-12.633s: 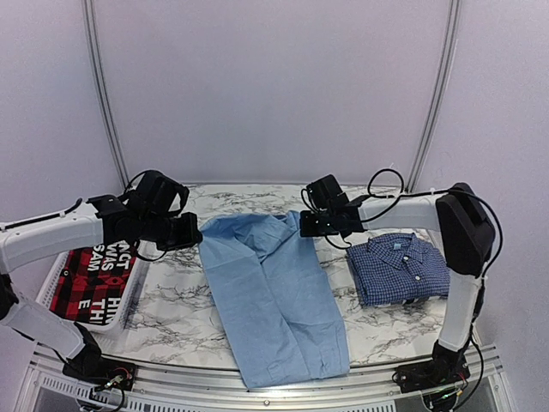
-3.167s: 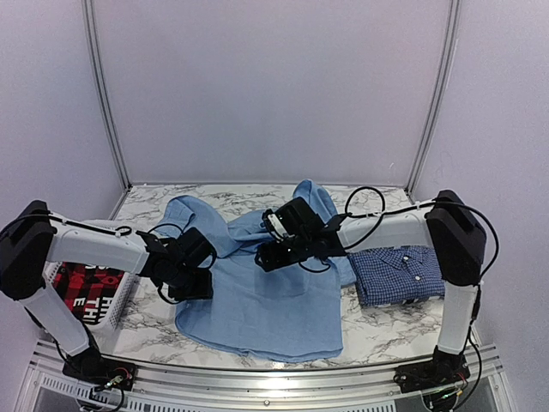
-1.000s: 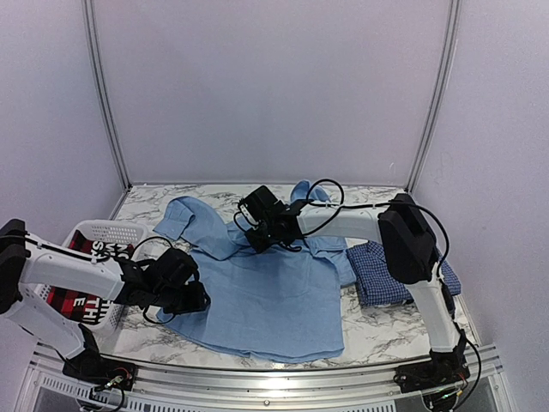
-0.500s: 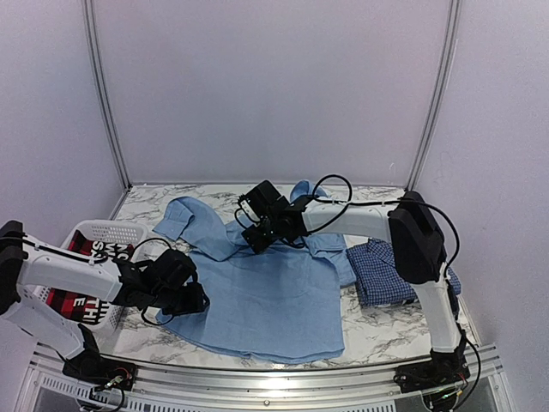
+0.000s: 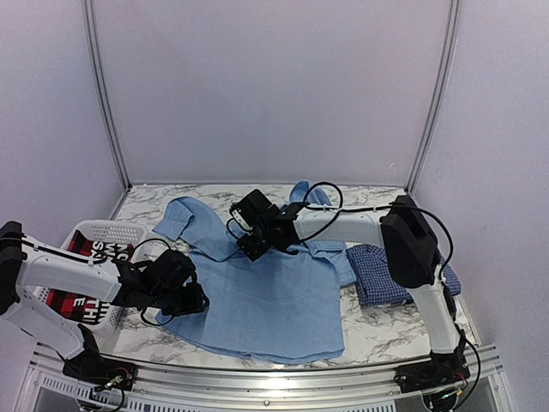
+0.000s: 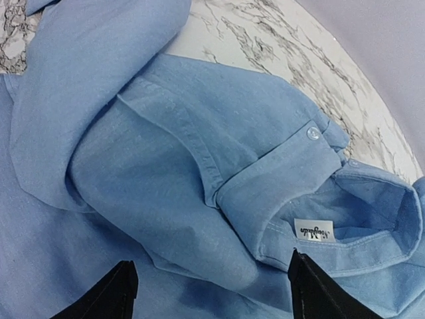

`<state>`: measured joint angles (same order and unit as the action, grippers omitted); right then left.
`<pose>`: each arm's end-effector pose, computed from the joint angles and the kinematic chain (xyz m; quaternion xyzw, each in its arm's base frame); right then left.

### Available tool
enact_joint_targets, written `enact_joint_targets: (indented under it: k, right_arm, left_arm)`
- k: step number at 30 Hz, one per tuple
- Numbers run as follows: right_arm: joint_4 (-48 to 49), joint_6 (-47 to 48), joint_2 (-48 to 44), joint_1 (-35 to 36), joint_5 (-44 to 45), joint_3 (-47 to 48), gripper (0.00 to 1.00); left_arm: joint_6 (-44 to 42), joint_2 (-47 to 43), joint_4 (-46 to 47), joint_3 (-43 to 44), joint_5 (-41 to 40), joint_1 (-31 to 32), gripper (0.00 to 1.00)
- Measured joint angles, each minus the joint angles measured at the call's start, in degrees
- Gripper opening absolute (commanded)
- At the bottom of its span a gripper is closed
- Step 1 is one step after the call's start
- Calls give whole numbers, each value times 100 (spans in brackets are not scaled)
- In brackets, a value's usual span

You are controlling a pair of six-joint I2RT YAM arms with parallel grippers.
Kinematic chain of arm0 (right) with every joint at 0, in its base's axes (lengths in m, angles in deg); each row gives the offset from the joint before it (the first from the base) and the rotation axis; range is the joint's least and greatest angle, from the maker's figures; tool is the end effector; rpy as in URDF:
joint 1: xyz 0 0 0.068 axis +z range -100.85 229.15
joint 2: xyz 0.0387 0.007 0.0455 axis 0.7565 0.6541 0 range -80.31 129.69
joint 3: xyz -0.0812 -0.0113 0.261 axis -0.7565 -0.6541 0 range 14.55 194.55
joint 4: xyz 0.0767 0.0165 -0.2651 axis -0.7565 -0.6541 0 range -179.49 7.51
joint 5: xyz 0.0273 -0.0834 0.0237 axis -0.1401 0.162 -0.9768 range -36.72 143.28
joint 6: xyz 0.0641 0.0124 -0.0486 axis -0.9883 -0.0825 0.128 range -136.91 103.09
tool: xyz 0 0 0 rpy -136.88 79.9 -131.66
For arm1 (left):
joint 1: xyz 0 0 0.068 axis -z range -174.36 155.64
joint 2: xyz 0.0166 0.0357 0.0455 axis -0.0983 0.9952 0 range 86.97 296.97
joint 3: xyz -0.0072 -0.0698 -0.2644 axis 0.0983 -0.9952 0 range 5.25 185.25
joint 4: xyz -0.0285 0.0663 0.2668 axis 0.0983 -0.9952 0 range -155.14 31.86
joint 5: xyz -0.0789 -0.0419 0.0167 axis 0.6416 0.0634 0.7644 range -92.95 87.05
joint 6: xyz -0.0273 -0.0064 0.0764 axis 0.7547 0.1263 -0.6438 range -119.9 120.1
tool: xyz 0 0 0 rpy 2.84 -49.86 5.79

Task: Fold and stack the long sleeve shirts
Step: Flatten out the crumpled shirt at the center of the board.

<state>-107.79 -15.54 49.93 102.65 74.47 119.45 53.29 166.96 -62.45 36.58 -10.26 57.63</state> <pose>0.3425 0.4199 0.1501 -0.3715 0.8500 -0.0100 0.3735 0.1783 -0.2137 0.1031 -0.0302 0.9461 -0.2150 0.2405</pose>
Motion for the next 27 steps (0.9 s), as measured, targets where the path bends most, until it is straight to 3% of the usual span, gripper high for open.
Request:
enact_joint_targets:
  k: [5, 11, 19, 27]
  right_arm:
    - [-33, 39, 295, -22, 79, 127, 56]
    - [-59, 37, 387, -105, 175, 369, 2]
    - [133, 11, 566, -426, 46, 1384, 0]
    - [1123, -7, 1296, -1069, -293, 2170, 0]
  left_arm:
    - [0, 0, -2, -2, 0, 0, 44]
    - [2, -13, -2, -11, 7, 0, 44]
    - [-2, -66, -4, -48, 35, 11, 44]
    - [-2, -264, -7, -208, 133, 90, 44]
